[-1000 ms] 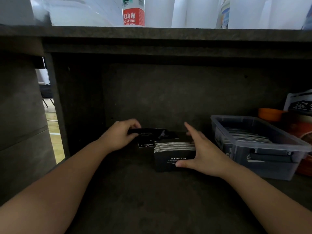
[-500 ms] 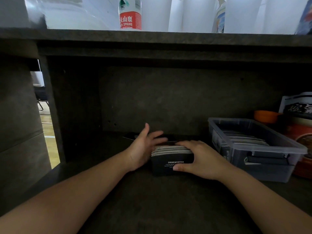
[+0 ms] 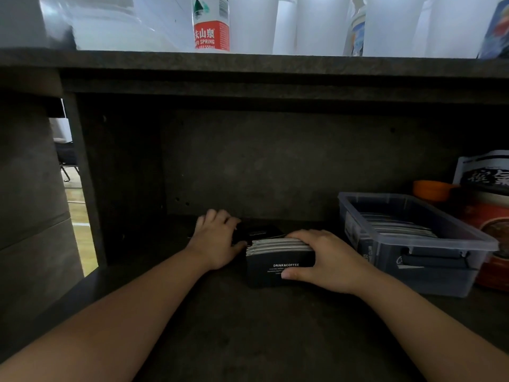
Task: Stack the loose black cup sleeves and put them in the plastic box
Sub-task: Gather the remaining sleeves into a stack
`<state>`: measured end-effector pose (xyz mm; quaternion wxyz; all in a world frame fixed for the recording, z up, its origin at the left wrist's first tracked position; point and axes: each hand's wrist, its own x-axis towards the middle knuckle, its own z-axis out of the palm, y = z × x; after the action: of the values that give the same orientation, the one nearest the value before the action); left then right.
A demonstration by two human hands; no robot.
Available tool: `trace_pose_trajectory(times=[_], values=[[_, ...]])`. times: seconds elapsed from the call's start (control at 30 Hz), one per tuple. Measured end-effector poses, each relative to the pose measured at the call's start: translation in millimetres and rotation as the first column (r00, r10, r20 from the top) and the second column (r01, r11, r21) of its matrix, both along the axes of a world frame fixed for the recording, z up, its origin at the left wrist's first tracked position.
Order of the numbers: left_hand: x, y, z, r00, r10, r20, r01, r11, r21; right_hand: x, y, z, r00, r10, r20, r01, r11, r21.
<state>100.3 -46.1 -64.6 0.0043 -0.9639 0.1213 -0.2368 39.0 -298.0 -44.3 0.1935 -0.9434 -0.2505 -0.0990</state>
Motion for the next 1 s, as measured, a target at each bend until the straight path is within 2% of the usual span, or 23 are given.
trace_pose_trajectory(times=[0.07,0.2,0.23,0.33,0.43,0.53,0.7,0.77,0.83,0.87,0.93,1.0], values=[[-1,2,-1,1.0,-0.006,0.026,0.006,1.0,0.003,0,0,0,1.0,0.001,0.004,-0.001,1.0,-0.002],[2,1,-2,0.964,0.013,-0.267,-0.021,0.999,-0.024,0,-1,0,1.0,0.004,-0.004,-0.004,1.0,0.0],[3,0,-1,0.957,0.024,-0.289,-0.031,0.999,-0.021,0,-1,0,1.0,0.008,-0.005,-0.008,1.0,0.007],[2,0,3,0.971,0.036,-0.236,-0.025,0.999,0.049,0,-1,0,1.0,0.015,-0.007,-0.015,1.0,0.022],[-2,0,8,0.984,-0.022,-0.174,0.046,0.99,0.137,1,-2,1,1.0,0.012,-0.009,-0.011,1.0,0.028],[-3,0,14,0.981,-0.081,-0.175,0.1,0.99,0.103,-1,-2,1,1.0,0.013,-0.008,-0.012,0.999,0.038],[-7,0,20,0.994,-0.048,-0.098,0.062,0.986,0.152,-3,-1,2,1.0,0.001,-0.024,0.0,0.999,0.043],[-8,6,18,0.991,-0.079,-0.106,0.087,0.994,0.072,-3,-1,2,0.999,-0.027,-0.044,0.03,0.997,0.067],[-8,16,19,0.992,-0.117,-0.048,0.11,0.984,-0.139,-5,0,1,0.997,-0.035,-0.064,0.042,0.993,0.114],[-8,21,21,0.992,-0.128,0.015,0.127,0.952,-0.279,-5,1,2,0.997,-0.033,-0.065,0.041,0.99,0.134],[-10,27,27,0.982,-0.166,0.091,0.189,0.83,-0.525,-7,2,2,0.998,-0.03,-0.054,0.039,0.986,0.161],[-13,29,30,0.955,-0.295,-0.014,0.207,0.703,-0.68,-8,2,2,0.999,-0.029,-0.039,0.036,0.983,0.179]])
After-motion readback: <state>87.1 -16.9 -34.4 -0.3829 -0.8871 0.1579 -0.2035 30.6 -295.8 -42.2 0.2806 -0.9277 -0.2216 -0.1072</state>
